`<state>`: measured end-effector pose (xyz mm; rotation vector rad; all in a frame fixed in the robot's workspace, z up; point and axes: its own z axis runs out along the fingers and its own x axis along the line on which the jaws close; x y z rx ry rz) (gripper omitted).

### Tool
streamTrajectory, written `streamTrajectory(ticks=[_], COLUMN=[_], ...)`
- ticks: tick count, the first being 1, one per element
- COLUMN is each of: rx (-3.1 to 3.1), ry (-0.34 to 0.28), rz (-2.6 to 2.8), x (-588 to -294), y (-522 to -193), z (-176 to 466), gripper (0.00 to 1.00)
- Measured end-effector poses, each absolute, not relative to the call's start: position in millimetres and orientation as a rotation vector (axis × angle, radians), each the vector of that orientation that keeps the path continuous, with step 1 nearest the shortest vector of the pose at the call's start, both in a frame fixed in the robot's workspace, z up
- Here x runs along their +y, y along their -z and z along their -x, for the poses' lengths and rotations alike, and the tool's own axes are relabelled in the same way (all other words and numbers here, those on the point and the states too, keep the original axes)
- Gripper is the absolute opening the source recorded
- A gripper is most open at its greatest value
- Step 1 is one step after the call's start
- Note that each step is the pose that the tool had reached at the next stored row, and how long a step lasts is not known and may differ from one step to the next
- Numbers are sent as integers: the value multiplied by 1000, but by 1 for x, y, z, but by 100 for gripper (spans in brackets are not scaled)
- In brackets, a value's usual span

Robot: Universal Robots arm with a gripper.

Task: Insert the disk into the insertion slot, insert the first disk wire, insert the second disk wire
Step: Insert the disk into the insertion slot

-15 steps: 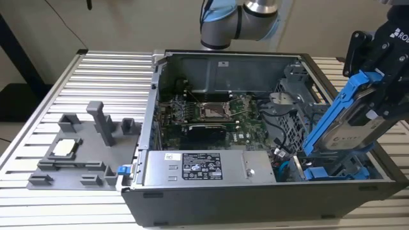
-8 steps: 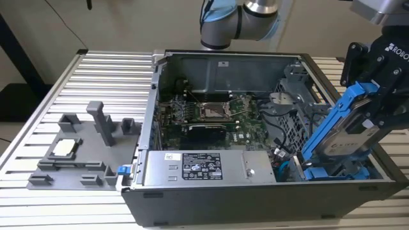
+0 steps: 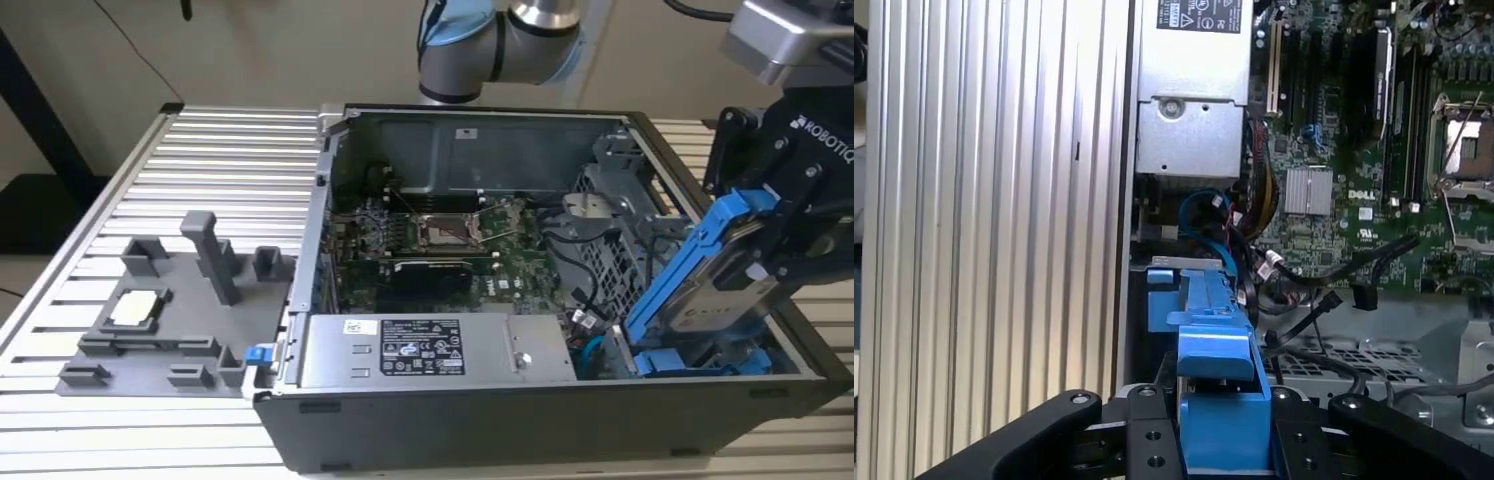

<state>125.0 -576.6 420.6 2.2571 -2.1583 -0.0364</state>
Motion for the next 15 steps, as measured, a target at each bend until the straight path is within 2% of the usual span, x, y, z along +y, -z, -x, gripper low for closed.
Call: streamTrajectory(ticks=[15], rx=[-2165], ry=[53], rz=[-2265], x=[-577], y=[-395], z=[-129], gripper=[33])
